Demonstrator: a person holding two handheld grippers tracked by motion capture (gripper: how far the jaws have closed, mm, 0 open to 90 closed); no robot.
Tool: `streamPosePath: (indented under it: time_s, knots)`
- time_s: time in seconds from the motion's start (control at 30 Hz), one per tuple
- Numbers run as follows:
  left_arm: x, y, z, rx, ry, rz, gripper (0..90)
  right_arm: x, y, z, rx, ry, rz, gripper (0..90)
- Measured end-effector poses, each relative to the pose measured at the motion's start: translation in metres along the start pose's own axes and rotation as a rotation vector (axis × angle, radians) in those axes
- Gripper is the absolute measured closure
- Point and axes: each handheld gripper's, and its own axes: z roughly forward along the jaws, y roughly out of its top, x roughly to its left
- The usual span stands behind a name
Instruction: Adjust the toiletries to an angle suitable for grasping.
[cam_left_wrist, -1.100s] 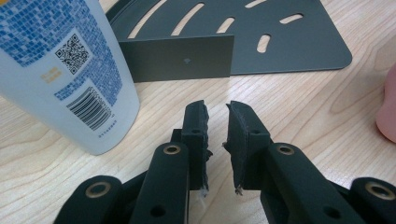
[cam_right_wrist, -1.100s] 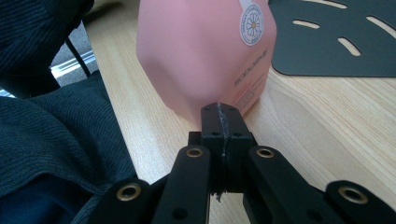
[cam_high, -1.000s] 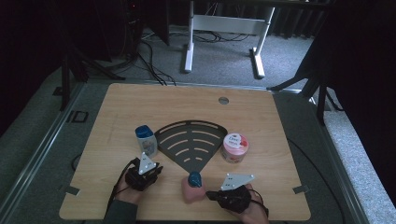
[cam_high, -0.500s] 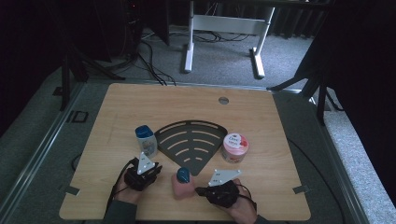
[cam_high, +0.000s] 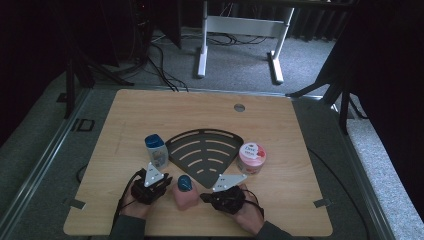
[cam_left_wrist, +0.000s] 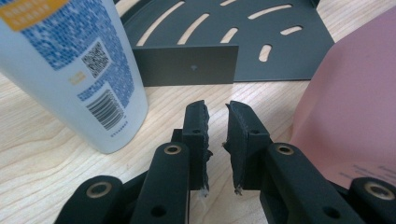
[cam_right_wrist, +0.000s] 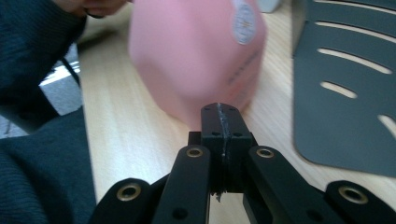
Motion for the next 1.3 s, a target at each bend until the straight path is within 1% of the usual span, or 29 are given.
streamPosePath:
  time_s: [0.07,0.13,0.17,0.27,0.4,0.47,0.57,0.63,0.73,0.8,0.83,0.9,0.93,1.03,1.1,1.13,1.17,1.3]
  knots:
    - [0.001,0.001,-0.004,-0.012,-0.004,-0.007,77.5,-0.005,-0.004,-0.005,0.004,-0.02,0.007,88.4]
    - [0.002,0.001,-0.01,-0.023,-0.015,-0.016,77.6,-0.011,-0.01,-0.011,0.009,-0.041,0.027,87.9]
    - [0.002,0.002,-0.013,-0.027,-0.025,-0.015,77.6,-0.015,-0.013,-0.014,0.013,-0.055,0.032,87.8]
    - [0.0,0.002,-0.022,-0.047,-0.055,-0.021,77.6,-0.026,-0.025,-0.023,0.022,-0.086,0.071,87.1]
    - [-0.003,0.003,-0.032,-0.058,-0.085,-0.018,75.0,-0.037,-0.035,-0.035,0.015,-0.119,0.112,86.1]
    - [-0.004,0.004,-0.036,-0.064,-0.11,-0.022,73.6,-0.041,-0.038,-0.039,0.01,-0.131,0.126,85.6]
    - [-0.006,0.006,-0.042,-0.067,-0.136,-0.005,72.3,-0.045,-0.041,-0.045,0.002,-0.146,0.142,85.0]
    - [-0.008,0.007,-0.046,-0.067,-0.141,0.01,71.0,-0.048,-0.043,-0.047,-0.004,-0.153,0.153,84.6]
    - [-0.012,0.01,-0.052,-0.077,-0.162,0.025,69.3,-0.049,-0.044,-0.048,-0.003,-0.156,0.162,84.4]
    - [-0.015,0.012,-0.055,-0.085,-0.176,0.03,67.9,-0.05,-0.044,-0.048,-0.002,-0.155,0.161,84.2]
    - [-0.016,0.014,-0.056,-0.084,-0.181,0.041,67.5,-0.049,-0.044,-0.047,-0.001,-0.155,0.161,84.0]
    - [-0.019,0.016,-0.058,-0.092,-0.198,0.05,65.8,-0.049,-0.044,-0.046,0.003,-0.152,0.159,83.8]
    - [-0.021,0.018,-0.058,-0.097,-0.207,0.05,65.2,-0.049,-0.044,-0.045,0.004,-0.151,0.158,83.7]
    - [-0.024,0.023,-0.059,-0.099,-0.217,0.068,61.4,-0.049,-0.044,-0.044,0.006,-0.15,0.154,83.5]
    - [-0.024,0.024,-0.059,-0.103,-0.224,0.066,57.9,-0.049,-0.044,-0.044,0.006,-0.149,0.153,83.3]
    - [-0.024,0.025,-0.06,-0.105,-0.232,0.066,57.9,-0.049,-0.044,-0.044,0.007,-0.148,0.154,83.1]
    - [-0.024,0.025,-0.06,-0.11,-0.24,0.066,56.0,-0.049,-0.044,-0.044,0.008,-0.148,0.154,83.1]
    - [-0.029,0.03,-0.057,-0.109,-0.267,0.078,50.7,-0.049,-0.044,-0.043,0.011,-0.146,0.156,82.7]
